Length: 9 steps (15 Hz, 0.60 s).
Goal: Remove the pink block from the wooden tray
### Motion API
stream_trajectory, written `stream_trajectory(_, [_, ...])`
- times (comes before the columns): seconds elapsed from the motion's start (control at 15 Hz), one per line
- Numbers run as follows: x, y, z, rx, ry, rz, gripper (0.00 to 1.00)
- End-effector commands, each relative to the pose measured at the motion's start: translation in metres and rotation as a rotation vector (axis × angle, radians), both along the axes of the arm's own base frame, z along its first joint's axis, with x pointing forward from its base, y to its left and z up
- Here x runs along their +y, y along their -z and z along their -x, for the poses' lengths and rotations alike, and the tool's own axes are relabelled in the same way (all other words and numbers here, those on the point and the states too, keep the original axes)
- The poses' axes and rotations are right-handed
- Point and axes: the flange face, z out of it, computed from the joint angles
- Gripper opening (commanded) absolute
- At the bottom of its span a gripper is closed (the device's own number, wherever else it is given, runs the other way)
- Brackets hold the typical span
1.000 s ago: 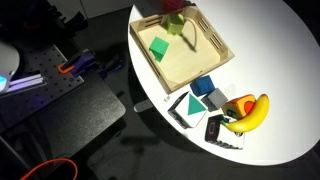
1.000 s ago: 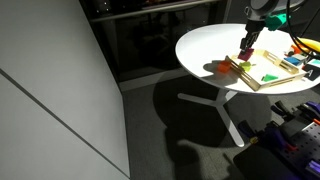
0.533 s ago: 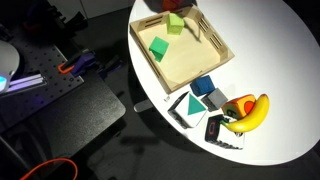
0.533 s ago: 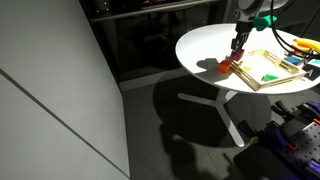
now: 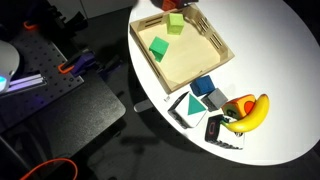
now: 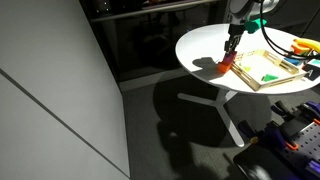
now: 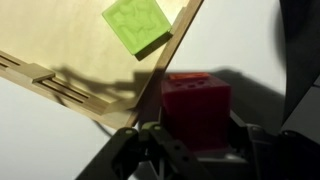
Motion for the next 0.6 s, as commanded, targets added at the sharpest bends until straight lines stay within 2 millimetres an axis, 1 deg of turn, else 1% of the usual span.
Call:
stream_trajectory(0.0, [0.0066,0.0003,-0.0107,0.015,-0.008,-0.007,0.30])
stream_trajectory(0.2, [0.0112,0.0047,-0.0109,0.023,-0.012,-0.013,0.30])
stream_trajectory(0.27, [0.0117,0.0055,-0.0102,0.029,-0.011,-0.014,0.45])
stream_trajectory(0.33, [0.0113,0.0053,-0.0091,0.032,-0.010,-0.015,0.80])
stream_trajectory(0.4, [0.0108,0.0049,-0.0080,0.035,-0.009,-0.017,0.79])
stream_trajectory(0.47, [0.0097,0.0036,-0.0066,0.037,-0.009,-0.020,0.81])
stream_trajectory(0.53, [0.0084,0.0007,-0.0048,0.036,-0.010,-0.026,0.86])
